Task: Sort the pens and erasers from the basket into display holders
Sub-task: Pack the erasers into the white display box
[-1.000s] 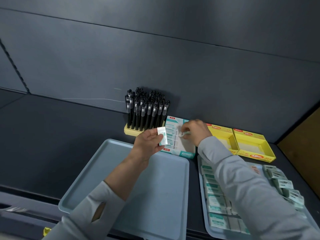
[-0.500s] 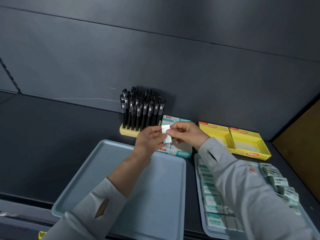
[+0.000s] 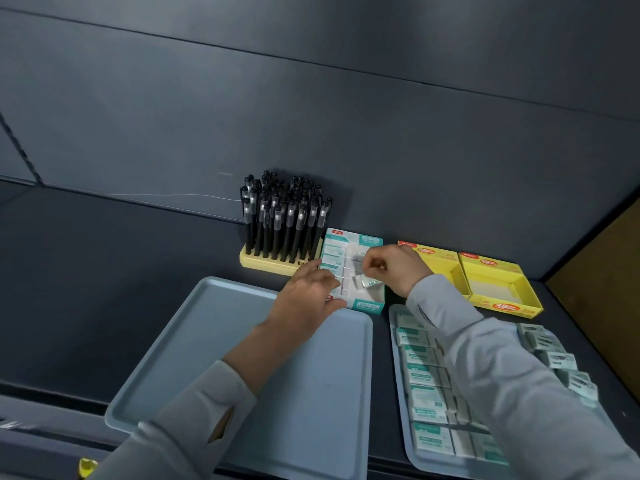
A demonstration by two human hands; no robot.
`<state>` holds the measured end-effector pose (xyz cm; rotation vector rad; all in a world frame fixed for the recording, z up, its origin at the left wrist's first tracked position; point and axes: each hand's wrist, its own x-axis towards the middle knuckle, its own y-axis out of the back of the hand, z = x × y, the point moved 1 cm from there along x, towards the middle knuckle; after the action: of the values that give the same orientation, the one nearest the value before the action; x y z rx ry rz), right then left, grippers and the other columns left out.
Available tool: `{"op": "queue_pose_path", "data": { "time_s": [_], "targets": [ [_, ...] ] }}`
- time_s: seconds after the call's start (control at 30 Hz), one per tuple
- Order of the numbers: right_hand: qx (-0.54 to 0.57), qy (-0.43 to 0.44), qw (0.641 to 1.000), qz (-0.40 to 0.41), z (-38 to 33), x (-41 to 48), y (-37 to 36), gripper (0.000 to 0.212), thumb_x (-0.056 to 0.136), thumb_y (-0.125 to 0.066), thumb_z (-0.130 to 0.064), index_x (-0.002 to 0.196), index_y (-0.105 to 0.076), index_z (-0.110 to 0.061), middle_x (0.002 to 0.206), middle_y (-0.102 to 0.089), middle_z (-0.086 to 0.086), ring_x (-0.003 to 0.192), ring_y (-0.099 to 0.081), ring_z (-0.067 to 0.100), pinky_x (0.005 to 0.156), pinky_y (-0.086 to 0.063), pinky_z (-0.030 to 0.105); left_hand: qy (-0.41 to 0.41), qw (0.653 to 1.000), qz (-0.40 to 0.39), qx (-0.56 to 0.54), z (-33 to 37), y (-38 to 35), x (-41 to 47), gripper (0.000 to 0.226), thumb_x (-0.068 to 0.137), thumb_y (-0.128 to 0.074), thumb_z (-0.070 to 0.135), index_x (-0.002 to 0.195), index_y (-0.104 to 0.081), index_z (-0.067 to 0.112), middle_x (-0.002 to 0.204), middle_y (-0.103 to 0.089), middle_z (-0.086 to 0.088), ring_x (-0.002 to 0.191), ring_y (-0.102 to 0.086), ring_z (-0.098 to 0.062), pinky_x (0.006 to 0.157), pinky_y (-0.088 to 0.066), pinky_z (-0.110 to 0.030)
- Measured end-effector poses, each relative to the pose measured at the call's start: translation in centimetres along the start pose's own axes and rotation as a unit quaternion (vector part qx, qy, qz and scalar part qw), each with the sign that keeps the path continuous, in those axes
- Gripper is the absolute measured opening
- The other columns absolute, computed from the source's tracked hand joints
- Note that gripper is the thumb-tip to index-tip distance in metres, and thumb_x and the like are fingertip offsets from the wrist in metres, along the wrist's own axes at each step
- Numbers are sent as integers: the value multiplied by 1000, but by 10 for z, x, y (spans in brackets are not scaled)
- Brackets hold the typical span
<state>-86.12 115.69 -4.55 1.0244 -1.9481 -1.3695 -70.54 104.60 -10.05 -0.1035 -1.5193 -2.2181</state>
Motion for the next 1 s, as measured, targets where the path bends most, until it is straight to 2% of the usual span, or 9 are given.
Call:
{"op": "queue_pose_path", "data": {
  "time_s": [0.13,0.2,0.3,0.47,0.6,0.73,0.8,0.87,1.0],
  "targets": [
    [-73,18,997,-30,1,-2,-4,16,79,-75,-27,95,-73,-23,102,-68,-4,99,-57,18,80,-42,26,-24,1000,5,17,-4,0,2,39,97,-53,29,131,-57,10,140,-52,-2,144,-23,-15,113,-12,-18],
    [-106,20,994,-29,2,-1,-4,21,80,-74,-22,101,-72,-23,109,-67,-1,103,-56,20,82,-41,25,-29,999,8,45,-5,0,1,32,91,-60,23,117,-67,5,126,-63,-7,137,-39,-22,110,-27,-23],
    [-90,16,995,33,0,1,-10,14,77,-75,-18,90,-72,-23,101,-69,1,97,-57,22,73,-37,23,-40,998,22,46,-7,-2,0,25,71,-78,18,91,-76,5,98,-73,-10,115,-62,-30,92,-50,-34],
    [-36,16,996,78,3,0,-30,12,72,-73,-11,69,-72,-22,84,-72,-6,86,-56,21,74,-42,28,-58,995,14,80,-5,0,2,32,52,-93,20,79,-77,12,84,-73,-1,100,-69,-25,76,-57,-29],
    [-42,44,998,28,4,-3,-17,16,80,-68,-5,88,-78,-15,100,-74,-1,95,-62,24,84,-48,28,-53,996,24,61,-8,-9,2,34,50,-94,16,80,-78,10,86,-73,-3,101,-69,-27,76,-58,-33],
    [-77,26,996,-45,5,-7,-4,28,93,-59,-14,117,-70,-24,124,-66,1,111,-60,24,91,-41,23,-41,997,21,65,-9,-12,5,30,60,-90,13,86,-77,7,93,-73,-7,108,-66,-30,87,-54,-36],
    [-129,25,988,-84,2,-7,-3,35,96,-53,-16,126,-63,-29,134,-59,3,119,-54,27,94,-40,25,-16,998,-6,68,-5,-9,6,28,84,-72,17,110,-71,6,119,-66,-9,132,-47,-27,107,-36,-28],
    [-164,29,980,-108,-2,-8,-1,40,95,-51,-13,130,-60,-31,137,-56,6,122,-51,30,92,-38,24,6,996,-43,80,1,-8,7,35,98,-51,23,130,-59,11,141,-51,-4,145,-23,-19,114,-17,-22],
    [-111,43,989,-91,3,-18,11,45,92,-48,-4,126,-64,-29,137,-57,3,123,-51,27,94,-35,20,24,993,-36,114,12,-4,2,36,101,-43,20,135,-53,12,147,-44,-4,146,-19,-19,115,-13,-26]
  ]
}}
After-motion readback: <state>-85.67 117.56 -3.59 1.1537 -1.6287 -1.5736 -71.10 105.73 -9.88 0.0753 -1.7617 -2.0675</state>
